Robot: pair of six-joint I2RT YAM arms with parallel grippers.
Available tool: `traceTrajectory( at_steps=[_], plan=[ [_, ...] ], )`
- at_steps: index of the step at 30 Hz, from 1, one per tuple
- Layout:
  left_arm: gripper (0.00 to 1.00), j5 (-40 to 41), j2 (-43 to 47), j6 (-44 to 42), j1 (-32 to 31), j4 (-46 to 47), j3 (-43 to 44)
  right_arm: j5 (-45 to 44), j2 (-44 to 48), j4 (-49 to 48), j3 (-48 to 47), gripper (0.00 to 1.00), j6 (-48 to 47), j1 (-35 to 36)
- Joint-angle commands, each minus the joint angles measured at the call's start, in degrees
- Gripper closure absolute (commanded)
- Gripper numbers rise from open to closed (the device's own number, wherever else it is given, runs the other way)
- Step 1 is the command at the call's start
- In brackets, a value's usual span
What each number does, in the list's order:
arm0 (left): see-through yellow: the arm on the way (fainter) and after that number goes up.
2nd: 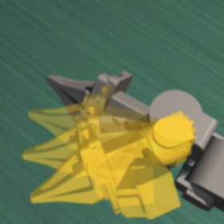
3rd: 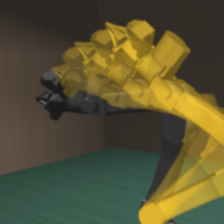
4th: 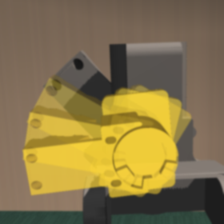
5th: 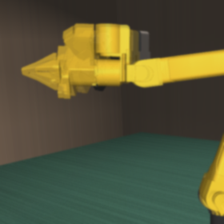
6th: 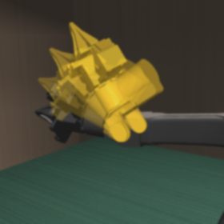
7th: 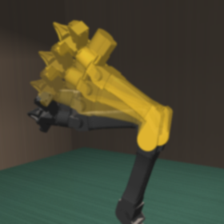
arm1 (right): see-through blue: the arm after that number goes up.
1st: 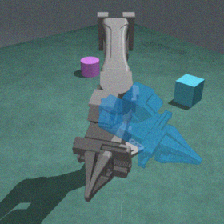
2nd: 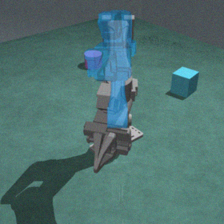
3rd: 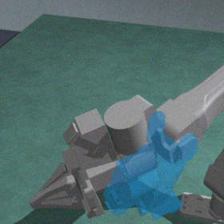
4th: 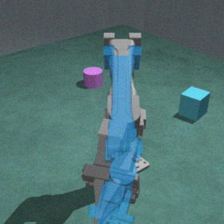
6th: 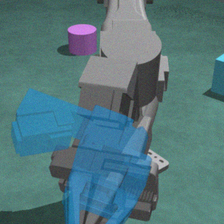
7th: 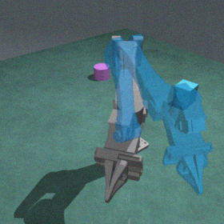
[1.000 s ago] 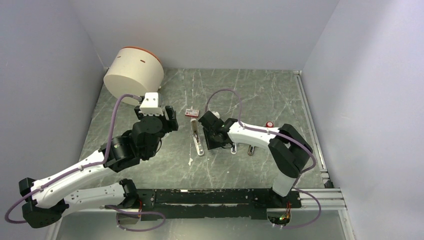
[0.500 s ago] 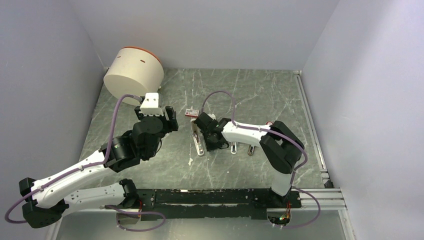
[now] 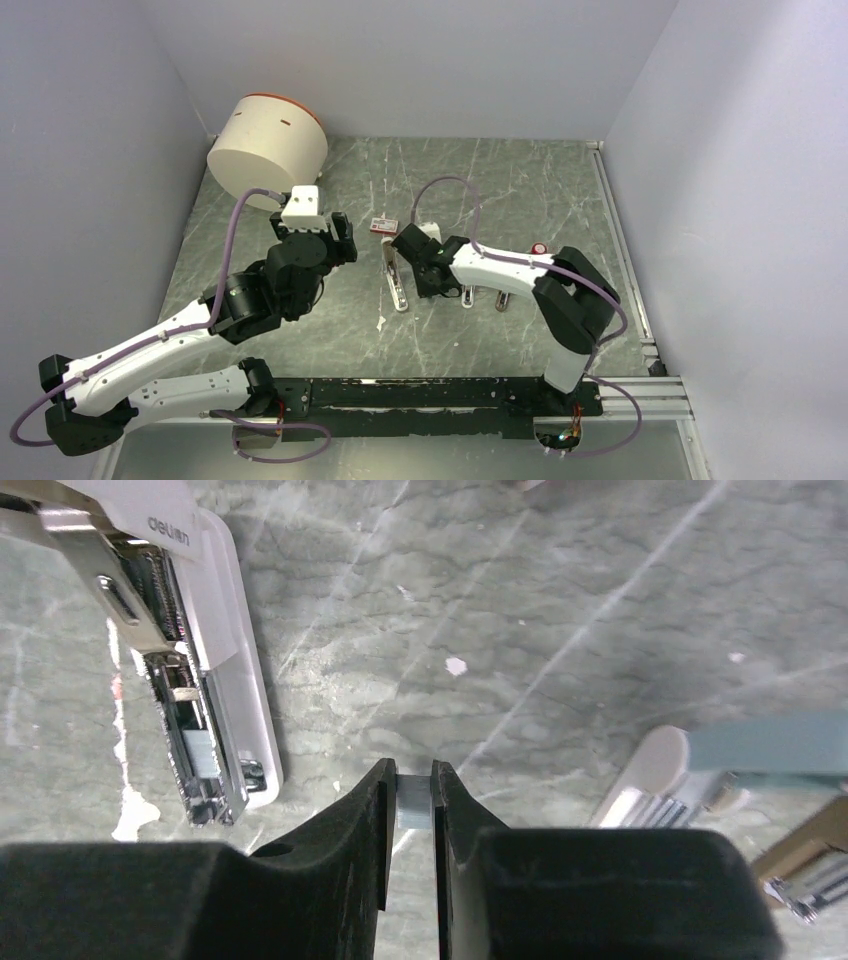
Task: Load the staples into the stapler
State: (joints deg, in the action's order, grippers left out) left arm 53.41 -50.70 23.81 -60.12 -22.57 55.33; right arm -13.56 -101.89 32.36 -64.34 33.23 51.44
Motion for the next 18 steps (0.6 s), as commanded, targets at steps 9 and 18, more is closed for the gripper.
traceTrajectory(
  at_steps=[9, 18],
  plan=[
    [0.26, -2.15, -0.92, 0.78, 0.33, 0.07, 2.20, -14.80, 17.84, -1.95, 8.52, 0.78, 10.79, -4.14],
    [0.26, -3.89, -1.64, 1.75, 0.35, 0.76, 2.20, -14.67, 24.06, -3.67, 15.90, 0.78, 13.83, -8.79]
  ],
)
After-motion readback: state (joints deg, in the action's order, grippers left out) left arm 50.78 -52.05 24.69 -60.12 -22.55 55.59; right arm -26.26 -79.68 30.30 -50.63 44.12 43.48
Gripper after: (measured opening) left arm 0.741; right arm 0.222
